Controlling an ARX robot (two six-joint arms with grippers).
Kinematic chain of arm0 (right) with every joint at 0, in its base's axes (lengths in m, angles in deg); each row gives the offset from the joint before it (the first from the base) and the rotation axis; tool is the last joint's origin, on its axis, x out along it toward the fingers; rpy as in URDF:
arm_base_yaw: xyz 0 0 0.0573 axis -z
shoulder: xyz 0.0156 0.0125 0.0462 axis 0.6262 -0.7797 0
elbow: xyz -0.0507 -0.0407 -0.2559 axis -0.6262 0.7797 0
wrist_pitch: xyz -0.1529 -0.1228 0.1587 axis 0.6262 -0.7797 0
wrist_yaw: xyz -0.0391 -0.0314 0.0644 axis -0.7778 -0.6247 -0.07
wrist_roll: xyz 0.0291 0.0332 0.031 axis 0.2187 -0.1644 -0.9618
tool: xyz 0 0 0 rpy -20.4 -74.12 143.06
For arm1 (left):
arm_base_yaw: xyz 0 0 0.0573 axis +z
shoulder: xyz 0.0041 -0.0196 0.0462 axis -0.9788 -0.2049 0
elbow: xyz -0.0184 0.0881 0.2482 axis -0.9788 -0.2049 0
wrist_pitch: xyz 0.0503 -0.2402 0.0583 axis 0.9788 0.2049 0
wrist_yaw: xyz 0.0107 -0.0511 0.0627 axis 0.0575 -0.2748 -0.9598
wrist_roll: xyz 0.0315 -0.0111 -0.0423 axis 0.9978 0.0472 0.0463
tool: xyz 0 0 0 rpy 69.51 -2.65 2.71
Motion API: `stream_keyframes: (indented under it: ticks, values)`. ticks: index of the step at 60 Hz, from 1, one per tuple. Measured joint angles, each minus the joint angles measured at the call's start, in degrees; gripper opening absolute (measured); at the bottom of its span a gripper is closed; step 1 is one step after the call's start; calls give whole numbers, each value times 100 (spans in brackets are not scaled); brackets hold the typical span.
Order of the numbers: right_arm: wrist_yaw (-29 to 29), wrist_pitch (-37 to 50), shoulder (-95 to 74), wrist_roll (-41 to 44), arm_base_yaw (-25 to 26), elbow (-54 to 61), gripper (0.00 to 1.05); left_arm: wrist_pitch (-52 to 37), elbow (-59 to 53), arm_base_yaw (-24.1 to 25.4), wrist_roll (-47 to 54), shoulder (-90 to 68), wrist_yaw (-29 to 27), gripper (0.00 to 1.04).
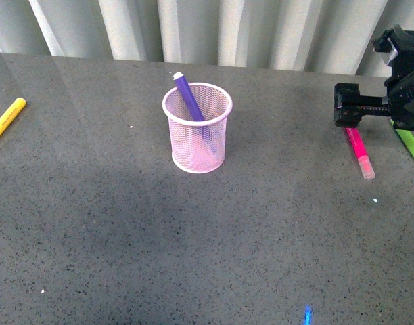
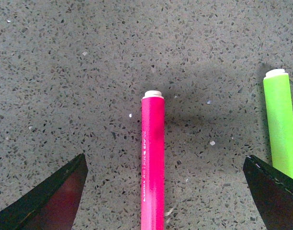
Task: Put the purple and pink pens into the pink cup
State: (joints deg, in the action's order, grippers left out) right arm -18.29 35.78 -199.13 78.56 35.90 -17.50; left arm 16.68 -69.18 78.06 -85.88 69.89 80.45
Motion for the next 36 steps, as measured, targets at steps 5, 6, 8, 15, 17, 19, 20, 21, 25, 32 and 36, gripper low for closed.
stream_keyframes:
  ticks: [5, 6, 8, 15, 17, 19, 20, 21, 25, 32, 36]
  values:
    - [7, 0, -98, -2, 26, -76, 98, 0, 0, 0, 0, 0, 0, 98]
    - [2, 0, -155, -2, 37, -114, 98, 0, 0, 0, 0, 0, 0, 98]
    - [7, 0, -225, -2, 52, -166, 98, 0, 0, 0, 2, 0, 0, 98]
    - [39, 0, -387, -11, 72, -297, 98, 0, 0, 0, 0, 0, 0, 98]
    - [44, -7, -444, -13, 74, -345, 98, 0, 0, 0, 0, 0, 0, 98]
    - [59, -9, -490, -17, 74, -393, 98, 0, 0, 0, 0, 0, 0, 98]
    - [66, -9, -507, -17, 74, -409, 98, 0, 0, 0, 0, 0, 0, 98]
    - [68, -9, -527, -17, 74, -424, 98, 0, 0, 0, 0, 0, 0, 98]
    - [90, -26, -619, -17, 72, -503, 98, 0, 0, 0, 0, 0, 0, 98]
    - [103, -81, -728, -22, 48, -603, 98, 0, 0, 0, 2, 0, 0, 98]
    - [107, -101, -756, -26, 17, -645, 98, 0, 0, 0, 0, 0, 0, 98]
